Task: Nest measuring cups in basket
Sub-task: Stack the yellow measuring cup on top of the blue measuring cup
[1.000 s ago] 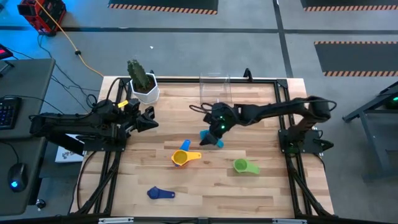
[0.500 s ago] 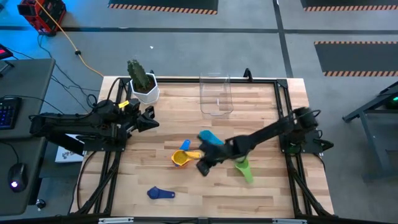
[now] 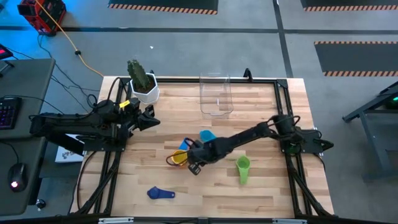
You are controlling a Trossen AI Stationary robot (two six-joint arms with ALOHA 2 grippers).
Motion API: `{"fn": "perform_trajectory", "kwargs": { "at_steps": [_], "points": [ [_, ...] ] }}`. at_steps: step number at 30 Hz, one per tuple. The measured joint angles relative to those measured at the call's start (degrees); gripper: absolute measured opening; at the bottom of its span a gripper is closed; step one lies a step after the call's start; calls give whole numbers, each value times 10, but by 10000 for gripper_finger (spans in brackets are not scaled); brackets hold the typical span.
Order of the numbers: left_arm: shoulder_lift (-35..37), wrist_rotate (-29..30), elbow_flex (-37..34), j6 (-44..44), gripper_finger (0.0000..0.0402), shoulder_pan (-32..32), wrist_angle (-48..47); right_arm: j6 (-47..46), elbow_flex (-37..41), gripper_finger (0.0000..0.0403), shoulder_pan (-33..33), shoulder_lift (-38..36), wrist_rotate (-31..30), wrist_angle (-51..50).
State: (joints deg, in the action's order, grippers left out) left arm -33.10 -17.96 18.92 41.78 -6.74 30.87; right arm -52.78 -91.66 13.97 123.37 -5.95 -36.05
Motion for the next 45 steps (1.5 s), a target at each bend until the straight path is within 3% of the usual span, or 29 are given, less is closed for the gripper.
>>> {"fn": "perform_trajectory", "kwargs": {
  "at_steps": [10, 14, 21, 26, 29, 32, 36, 45],
  "points": [
    [0, 0, 0, -5, 0, 0, -6, 36, -20, 0, -53, 0, -10, 3],
    [0, 0, 0, -5, 0, 0, -49, 49, -20, 0, -72, 0, -13, 7],
    [0, 33, 0, 1, 0, 0, -256, 64, -20, 0, -91, 0, -7, 38],
    [-9, 74, 0, 93, 0, 2, -455, 69, -20, 0, -99, 0, 2, 46],
    [-37, 69, 0, 100, 0, 23, -515, 82, -20, 0, -100, 0, 3, 46],
    [-83, 69, 0, 101, 0, 54, -495, 82, -20, 0, -100, 0, 4, 45],
    [-170, 78, 0, 90, 0, 87, -397, 83, -20, 0, -102, 0, 16, 56],
    [-343, 102, 0, 44, 0, 92, -264, 80, -19, 0, -102, 0, 26, 81]
  ]
}}
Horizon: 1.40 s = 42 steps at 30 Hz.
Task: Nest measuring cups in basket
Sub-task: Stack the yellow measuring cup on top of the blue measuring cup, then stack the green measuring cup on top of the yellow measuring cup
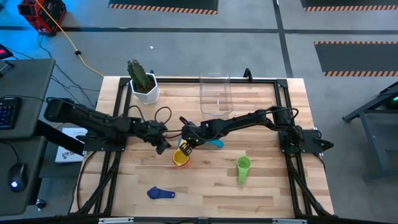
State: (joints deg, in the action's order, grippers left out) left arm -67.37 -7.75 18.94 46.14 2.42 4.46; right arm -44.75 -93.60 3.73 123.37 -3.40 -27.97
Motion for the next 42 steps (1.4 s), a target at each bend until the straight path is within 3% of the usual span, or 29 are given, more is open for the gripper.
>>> {"fn": "perform_trajectory", "kwargs": {
  "at_steps": [8, 17, 21, 26, 31, 37, 42],
  "points": [
    [-81, 9, 0, -4, 0, -2, 125, -2, 0, 0, 0, 0, 0, 17],
    [-98, -8, 0, -10, 0, -4, 111, 1, 0, 0, -1, 0, -9, 18],
    [-48, -14, 0, -26, 0, -19, 15, 13, 1, 0, -5, -22, -28, -49],
    [73, 3, 0, -45, 0, -24, -116, 42, 1, 0, 1, -72, -56, -161],
    [216, 52, 0, -21, 0, 16, -153, 47, 48, 0, 42, -131, -31, -212],
    [340, 140, 0, -13, 0, 105, -165, -161, 240, 0, 122, -254, -27, -94],
    [374, 179, 0, -39, 0, 161, -182, -324, 355, 0, 196, -329, -124, 93]
  ]
}}
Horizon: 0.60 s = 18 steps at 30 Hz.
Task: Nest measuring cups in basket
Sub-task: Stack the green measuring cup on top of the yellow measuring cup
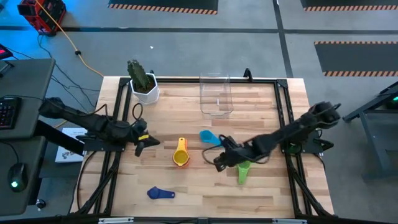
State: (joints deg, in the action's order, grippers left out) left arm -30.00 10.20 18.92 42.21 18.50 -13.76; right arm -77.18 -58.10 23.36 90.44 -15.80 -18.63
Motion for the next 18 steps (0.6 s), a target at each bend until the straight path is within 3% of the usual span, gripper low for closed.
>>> {"fn": "perform_trajectory", "kwargs": {
  "at_steps": [4, 9, 14, 18],
  "points": [
    [0, -1, 0, -29, 0, 14, 1, -52, 40, 0, 28, -12, -86, 90],
    [0, 0, 0, -53, 0, 14, 2, -53, 46, 0, 21, -12, -92, 119],
    [0, 31, 0, -52, 0, 14, 3, -65, 46, 12, -10, -12, -9, 60],
    [0, 56, 0, -35, 0, 14, 3, -49, 46, 58, -29, -12, 65, -29]
  ]
}}
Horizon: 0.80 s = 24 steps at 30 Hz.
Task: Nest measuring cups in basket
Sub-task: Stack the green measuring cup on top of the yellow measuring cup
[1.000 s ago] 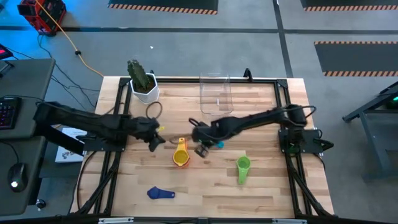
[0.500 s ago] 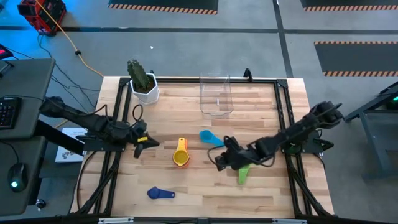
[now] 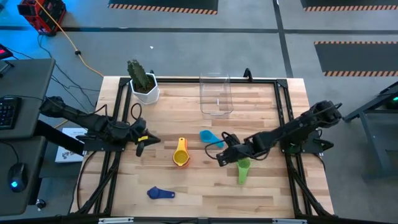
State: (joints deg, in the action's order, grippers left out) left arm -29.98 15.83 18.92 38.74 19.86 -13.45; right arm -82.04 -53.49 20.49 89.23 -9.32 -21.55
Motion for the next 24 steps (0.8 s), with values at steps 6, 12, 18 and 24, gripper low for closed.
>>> {"fn": "perform_trajectory", "kwargs": {
  "at_steps": [6, 12, 18, 24],
  "points": [
    [0, 45, 0, 57, 0, 0, 0, 61, 0, 152, 8, 0, 83, -90],
    [0, 65, 0, 127, 0, 0, 0, 5, 0, 191, 39, 0, 74, -163],
    [0, 85, 0, 137, 1, 0, 0, -38, 0, 193, 54, 8, 27, -164],
    [0, 95, 0, 132, 1, 0, 0, -68, 0, 193, 64, 60, 39, -140]
  ]
}}
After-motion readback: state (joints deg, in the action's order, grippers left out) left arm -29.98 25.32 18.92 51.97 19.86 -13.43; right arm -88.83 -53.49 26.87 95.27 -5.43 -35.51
